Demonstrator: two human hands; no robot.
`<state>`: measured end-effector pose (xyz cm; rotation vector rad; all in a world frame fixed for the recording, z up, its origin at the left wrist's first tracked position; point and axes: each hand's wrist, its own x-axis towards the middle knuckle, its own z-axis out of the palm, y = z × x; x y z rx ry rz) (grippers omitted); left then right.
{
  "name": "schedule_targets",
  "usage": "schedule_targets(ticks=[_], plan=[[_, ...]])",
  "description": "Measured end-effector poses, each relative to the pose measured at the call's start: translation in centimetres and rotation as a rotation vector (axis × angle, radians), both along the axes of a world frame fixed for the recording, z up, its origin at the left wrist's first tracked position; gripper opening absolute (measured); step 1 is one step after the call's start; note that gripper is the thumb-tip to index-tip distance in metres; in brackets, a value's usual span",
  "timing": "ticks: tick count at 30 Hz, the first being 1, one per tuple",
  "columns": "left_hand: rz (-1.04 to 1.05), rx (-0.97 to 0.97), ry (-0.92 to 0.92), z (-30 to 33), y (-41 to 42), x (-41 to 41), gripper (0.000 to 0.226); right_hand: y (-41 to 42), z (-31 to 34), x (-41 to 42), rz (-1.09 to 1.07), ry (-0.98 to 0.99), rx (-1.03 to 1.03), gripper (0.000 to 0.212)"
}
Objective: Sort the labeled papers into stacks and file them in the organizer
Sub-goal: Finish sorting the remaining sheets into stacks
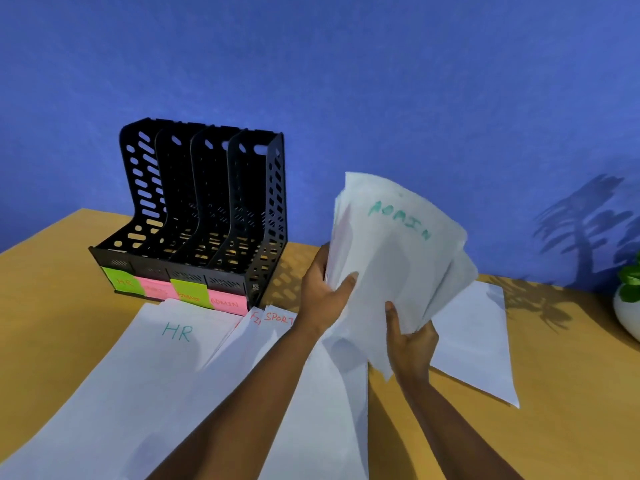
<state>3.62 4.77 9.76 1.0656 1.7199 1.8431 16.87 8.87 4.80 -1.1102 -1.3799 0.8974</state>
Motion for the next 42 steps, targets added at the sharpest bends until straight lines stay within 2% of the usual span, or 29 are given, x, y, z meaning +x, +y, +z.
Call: schedule_targets(ticks=[2,5,8,10,13,15,17,19,20,21,23,25,27,29,31,33,37,42], plan=[[0.006,-0.06,0.035,-1.3,-0.1,-0.3,0.04,-0.1,-1.0,0.4,0.047,-0.06,-0.019,0.041],[0.064,-0.16,-0.028,-2.9,-0.4,-0.4,0.029,0.3,-2.0,1.0,0.104,-0.155,-0.045,0.042],[0.088,-0.116,-0.124,-2.4,-0.3,-0.7,0.024,1.2,-2.1,1.2,0.082,-0.173,-0.104,0.037],[0.081,-0.066,-0.093,-1.5,-0.1,-1.2,0.012,2.1,-1.5,1.3,0.063,-0.186,-0.101,0.034],[0.015,-0.057,-0.05,-1.7,-0.5,-2.5,0.022,4.1,-0.6,1.4,0.033,-0.187,-0.139,0.035],[0.076,-0.082,-0.042,-3.1,-1.5,-3.4,0.029,5.6,-0.6,1.7,-0.004,-0.164,-0.26,0.039],[0.274,-0.281,0.014,-5.3,-2.7,-4.3,0.029,6.8,-0.8,2.3,-0.033,-0.138,-0.372,0.039],[0.429,-0.669,0.138,-7.3,-4.3,-5.3,0.033,7.5,-0.9,3.1,-0.03,-0.095,-0.467,0.033],[0.435,-0.853,0.19,-8.0,-4.9,-5.6,0.039,7.7,-0.9,3.6,-0.017,-0.065,-0.514,0.028],[0.411,-0.978,0.218,-8.6,-5.6,-5.8,0.045,7.8,-0.9,4.1,0.001,-0.046,-0.552,0.021],[0.353,-1.078,0.254,-9.3,-6.2,-5.9,0.058,7.7,-1.1,5.1,0.078,-0.041,-0.616,0.012],[0.315,-1.083,0.246,-9.6,-6.1,-5.8,0.068,7.0,-1.9,5.9,0.145,-0.104,-0.671,0.013],[0.289,-1.046,0.171,-9.7,-5.6,-5.6,0.072,5.8,-3.8,6.5,0.148,-0.175,-0.713,0.027],[0.236,-0.99,0.06,-9.8,-5.1,-5.4,0.068,4.2,-5.7,6.9,0.134,-0.21,-0.751,0.032],[0.111,-0.933,-0.022,-10.0,-4.7,-5.3,0.053,3.0,-6.6,7.2,0.142,-0.224,-0.761,0.031],[-0.017,-0.864,-0.095,-10.0,-4.7,-5.3,0.041,2.8,-6.2,7.5,0.156,-0.188,-0.78,0.029],[-0.222,-0.812,-0.243,-9.1,-4.7,-5.7,0.039,2.6,-4.1,9.3,0.227,-0.043,-0.83,0.02],[-0.399,-1.022,-0.053,-9.4,-5.1,-5.6,0.049,1.2,-5.0,11.2,0.166,-0.256,-0.808,0.031]])
